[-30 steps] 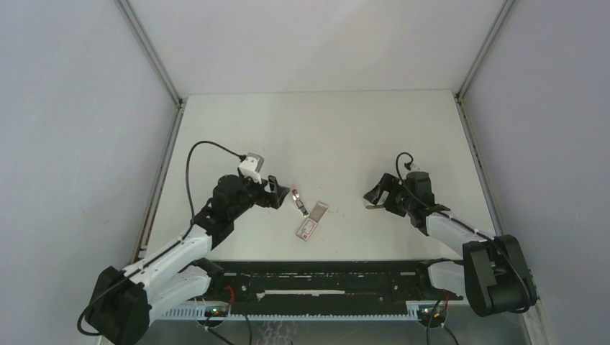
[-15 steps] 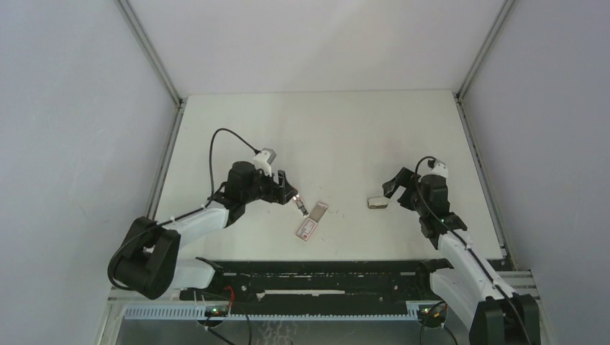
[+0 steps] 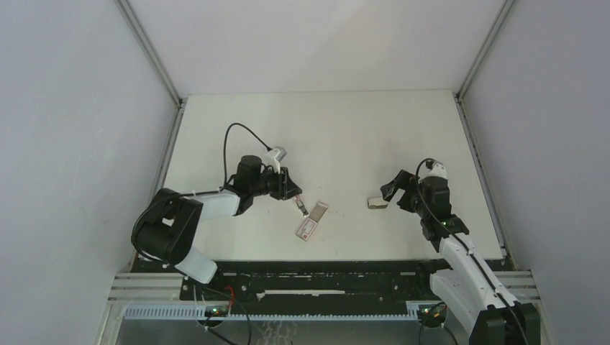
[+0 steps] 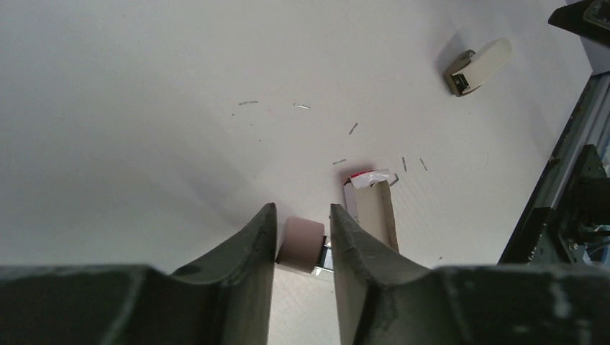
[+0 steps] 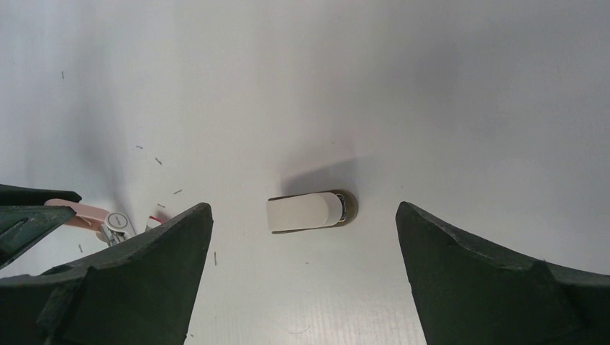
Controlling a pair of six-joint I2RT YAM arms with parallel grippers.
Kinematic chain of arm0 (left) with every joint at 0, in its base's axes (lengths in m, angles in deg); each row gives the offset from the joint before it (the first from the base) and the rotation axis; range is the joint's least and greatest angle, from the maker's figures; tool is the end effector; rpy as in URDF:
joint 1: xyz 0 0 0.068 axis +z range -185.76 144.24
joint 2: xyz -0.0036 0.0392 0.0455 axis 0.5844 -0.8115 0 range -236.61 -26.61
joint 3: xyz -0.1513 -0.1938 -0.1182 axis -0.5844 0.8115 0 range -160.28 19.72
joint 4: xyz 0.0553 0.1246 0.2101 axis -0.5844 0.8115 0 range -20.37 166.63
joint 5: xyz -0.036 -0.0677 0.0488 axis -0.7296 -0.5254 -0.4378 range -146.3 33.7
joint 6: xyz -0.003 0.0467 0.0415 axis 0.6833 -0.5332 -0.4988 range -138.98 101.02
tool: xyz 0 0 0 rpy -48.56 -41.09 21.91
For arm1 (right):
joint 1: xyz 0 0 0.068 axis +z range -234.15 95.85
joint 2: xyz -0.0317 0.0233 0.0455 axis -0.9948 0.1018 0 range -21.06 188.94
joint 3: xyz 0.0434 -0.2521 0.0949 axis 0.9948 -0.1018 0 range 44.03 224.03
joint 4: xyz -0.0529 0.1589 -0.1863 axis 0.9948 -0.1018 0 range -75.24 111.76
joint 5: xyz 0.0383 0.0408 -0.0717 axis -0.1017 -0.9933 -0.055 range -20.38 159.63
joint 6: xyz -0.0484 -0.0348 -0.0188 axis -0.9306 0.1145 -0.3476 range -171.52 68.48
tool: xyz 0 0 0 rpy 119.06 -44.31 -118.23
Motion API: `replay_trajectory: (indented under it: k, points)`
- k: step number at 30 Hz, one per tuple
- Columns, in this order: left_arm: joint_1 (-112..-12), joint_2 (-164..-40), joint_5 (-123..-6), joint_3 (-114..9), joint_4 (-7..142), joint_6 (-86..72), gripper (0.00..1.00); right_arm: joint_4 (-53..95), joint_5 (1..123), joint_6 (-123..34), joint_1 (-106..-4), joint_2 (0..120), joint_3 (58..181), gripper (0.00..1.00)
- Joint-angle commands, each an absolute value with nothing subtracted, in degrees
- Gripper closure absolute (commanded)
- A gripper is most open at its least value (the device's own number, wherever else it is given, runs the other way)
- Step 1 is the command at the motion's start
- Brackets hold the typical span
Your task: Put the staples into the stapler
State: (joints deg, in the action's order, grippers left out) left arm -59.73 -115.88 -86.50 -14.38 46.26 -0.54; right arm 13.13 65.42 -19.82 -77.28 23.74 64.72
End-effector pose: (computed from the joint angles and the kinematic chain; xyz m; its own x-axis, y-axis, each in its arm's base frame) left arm 0.2616 -0.1426 0.1595 -0.6913 0.0082 -0.7225 0.5514 0.6522 -0.5202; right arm 0.1706 0.0240 0.1933 -0.5518 0.4614 -0.6948 0.1284 0.8701 0.4758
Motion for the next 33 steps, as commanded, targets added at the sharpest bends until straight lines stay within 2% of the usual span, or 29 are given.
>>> replay_trajectory:
  k: [1,6,12,20,33]
  points:
    - [-59.47,-114.73,-88.1,-15.34,42.66,-2.86,0.68,14.64,63.55,-21.26,-77.44,23.93,64.84,0.03]
    - [-59.44,-111.76,-84.59,-13.15,42.65,-4.6,0.82,15.25,62.8,-21.14,-77.47,24.57,64.86,0.05]
    - [-61.59,-102.18,-72.07,-7.82,42.27,-8.77,0.87,15.52,62.32,-21.05,-77.43,24.29,64.67,0.05]
    - [-68.18,-94.98,-54.49,-2.4,41.49,-12.43,0.89,16.07,61.74,-20.76,-77.47,24.42,64.33,0.05]
    - [-80.24,-99.5,-33.55,-5.21,48.78,-12.48,0.9,16.57,60.9,-20.47,-77.44,24.72,64.16,0.05]
